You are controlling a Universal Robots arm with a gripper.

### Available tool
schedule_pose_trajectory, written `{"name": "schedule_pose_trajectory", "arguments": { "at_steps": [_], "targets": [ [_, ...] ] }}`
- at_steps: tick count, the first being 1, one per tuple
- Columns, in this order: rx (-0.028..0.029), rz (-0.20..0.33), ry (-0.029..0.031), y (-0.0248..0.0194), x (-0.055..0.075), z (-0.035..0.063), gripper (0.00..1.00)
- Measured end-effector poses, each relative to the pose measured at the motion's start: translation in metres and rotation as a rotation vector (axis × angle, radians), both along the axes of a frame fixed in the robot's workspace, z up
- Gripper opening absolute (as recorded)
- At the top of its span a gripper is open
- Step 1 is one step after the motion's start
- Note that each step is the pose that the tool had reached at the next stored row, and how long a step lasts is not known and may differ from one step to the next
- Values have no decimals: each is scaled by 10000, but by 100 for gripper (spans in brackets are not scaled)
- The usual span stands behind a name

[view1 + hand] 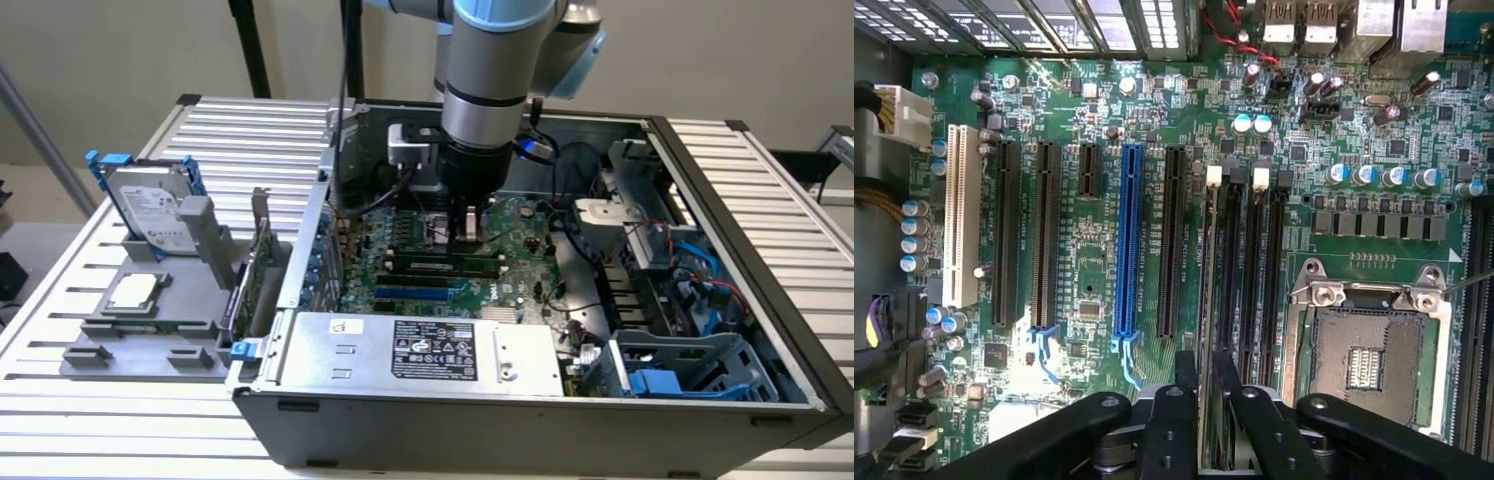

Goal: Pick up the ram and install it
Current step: 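Insert the ram into the slot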

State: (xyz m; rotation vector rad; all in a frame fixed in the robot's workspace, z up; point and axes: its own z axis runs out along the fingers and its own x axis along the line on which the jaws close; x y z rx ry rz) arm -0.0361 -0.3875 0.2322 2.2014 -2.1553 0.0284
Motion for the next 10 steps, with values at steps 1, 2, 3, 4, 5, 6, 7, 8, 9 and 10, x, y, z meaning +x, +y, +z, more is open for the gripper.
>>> {"name": "schedule_pose_trajectory", "arguments": {
  "at_steps": [1, 2, 3, 4, 5, 6, 7, 8, 9, 10],
  "targets": [
    [1, -1, 9, 0, 0, 24, 22],
    [0, -1, 18, 0, 0, 47, 22],
    [0, 0, 27, 0, 0, 67, 22],
    [1, 0, 37, 0, 0, 83, 22],
    [0, 0, 41, 0, -1, 94, 20],
    [1, 0, 43, 0, -3, 99, 13],
    [5, 0, 42, 0, -7, 99, 13],
    [6, 1, 43, 0, -15, 100, 11],
    [4, 1, 44, 0, -22, 101, 11],
    [4, 1, 44, 0, -23, 101, 11]
  ]
}}
